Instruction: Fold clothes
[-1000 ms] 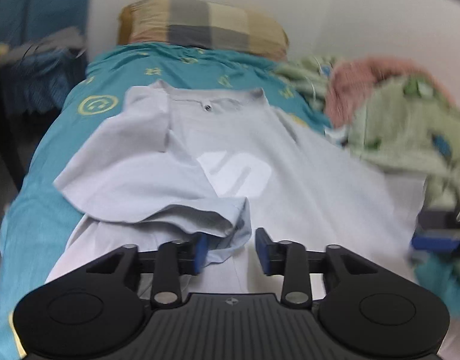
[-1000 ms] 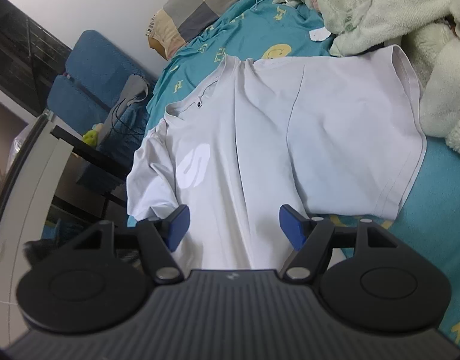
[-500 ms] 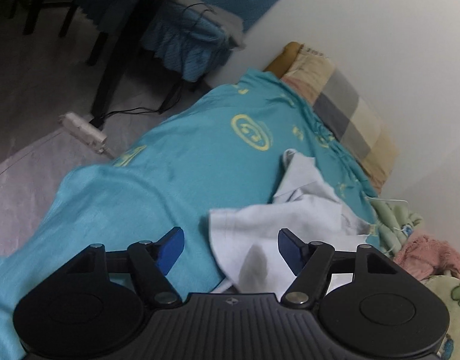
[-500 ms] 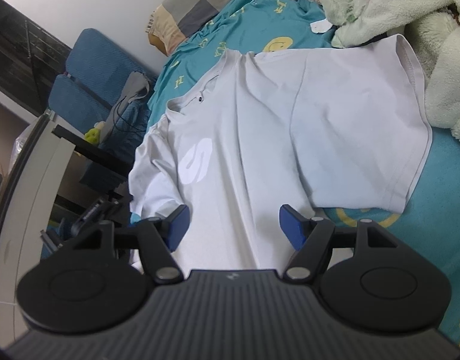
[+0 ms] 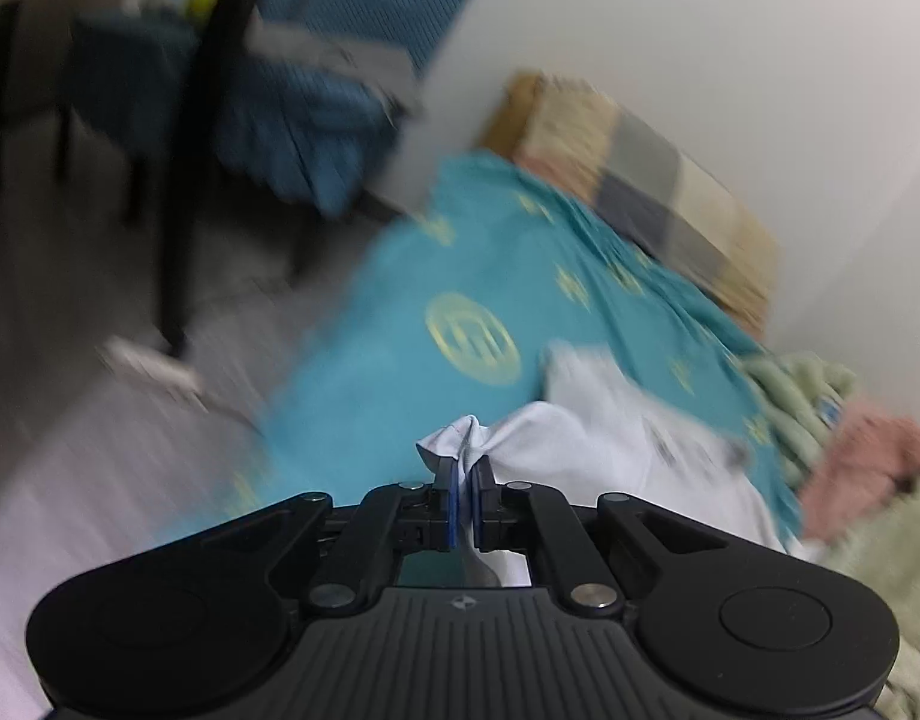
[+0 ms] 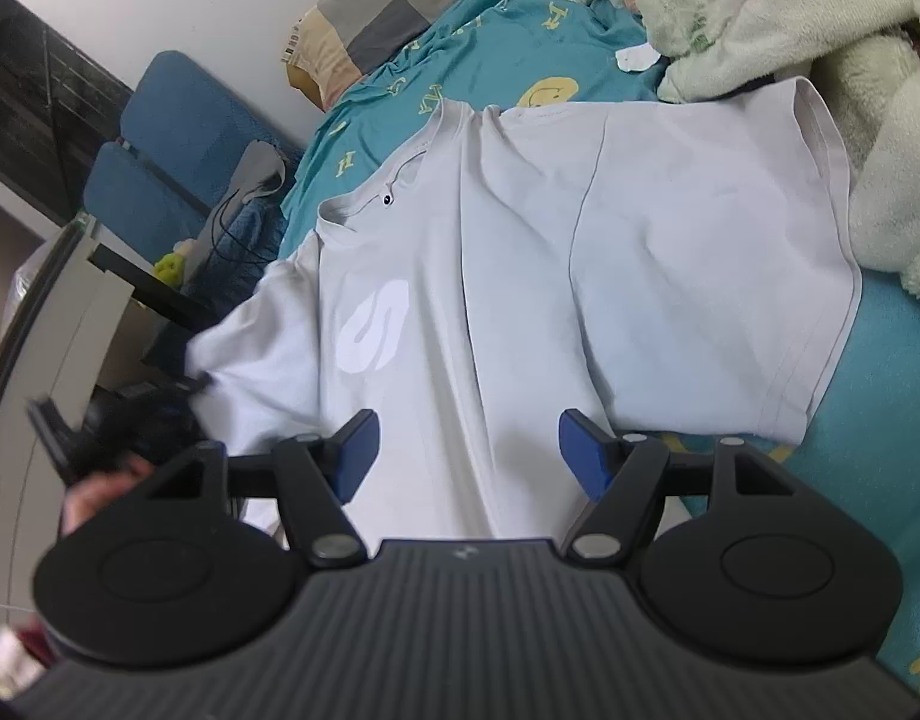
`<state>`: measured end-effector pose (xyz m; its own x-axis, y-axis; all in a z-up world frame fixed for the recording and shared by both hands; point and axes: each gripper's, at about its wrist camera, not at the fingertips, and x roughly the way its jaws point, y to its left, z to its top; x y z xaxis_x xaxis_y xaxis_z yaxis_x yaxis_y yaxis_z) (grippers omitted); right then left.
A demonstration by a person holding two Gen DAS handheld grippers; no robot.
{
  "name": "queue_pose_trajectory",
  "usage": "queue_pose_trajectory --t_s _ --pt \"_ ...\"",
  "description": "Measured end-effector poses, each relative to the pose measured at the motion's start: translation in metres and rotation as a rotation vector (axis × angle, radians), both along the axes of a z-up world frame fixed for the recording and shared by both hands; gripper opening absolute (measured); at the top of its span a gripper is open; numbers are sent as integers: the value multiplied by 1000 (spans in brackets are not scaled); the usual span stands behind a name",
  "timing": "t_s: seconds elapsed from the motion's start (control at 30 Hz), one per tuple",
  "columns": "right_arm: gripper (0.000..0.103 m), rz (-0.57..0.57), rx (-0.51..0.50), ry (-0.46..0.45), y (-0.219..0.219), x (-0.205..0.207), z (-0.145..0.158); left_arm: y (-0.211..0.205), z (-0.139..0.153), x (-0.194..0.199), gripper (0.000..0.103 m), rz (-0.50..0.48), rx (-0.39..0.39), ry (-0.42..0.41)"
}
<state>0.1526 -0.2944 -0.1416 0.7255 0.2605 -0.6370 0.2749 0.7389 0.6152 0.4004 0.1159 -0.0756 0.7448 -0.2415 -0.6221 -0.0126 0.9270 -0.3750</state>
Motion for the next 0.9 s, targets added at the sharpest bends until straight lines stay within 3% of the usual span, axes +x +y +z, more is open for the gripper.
queue_pose_trajectory --t_s 0.13,0.2,0.3,0.43,0.57,0.7,0.9 --pt "70 0 -38 7 2 5 -1 30 28 45 5 124 200 -14" --pt "70 -9 -64 10 1 9 -1 37 26 68 5 171 299 6" --pt "70 -24 -108 12 0 14 -1 45 -1 91 5 193 364 73" --pt "69 -24 -168 1 1 20 3 53 -33 84 9 182 313 103" --pt "69 -5 -219 -16 8 23 8 53 -41 56 29 140 267 118" --pt "69 13 -250 -45 13 18 16 39 -20 8 54 75 221 103" --pt "69 21 -299 -98 16 0 31 -16 26 -107 77 -34 263 -2"
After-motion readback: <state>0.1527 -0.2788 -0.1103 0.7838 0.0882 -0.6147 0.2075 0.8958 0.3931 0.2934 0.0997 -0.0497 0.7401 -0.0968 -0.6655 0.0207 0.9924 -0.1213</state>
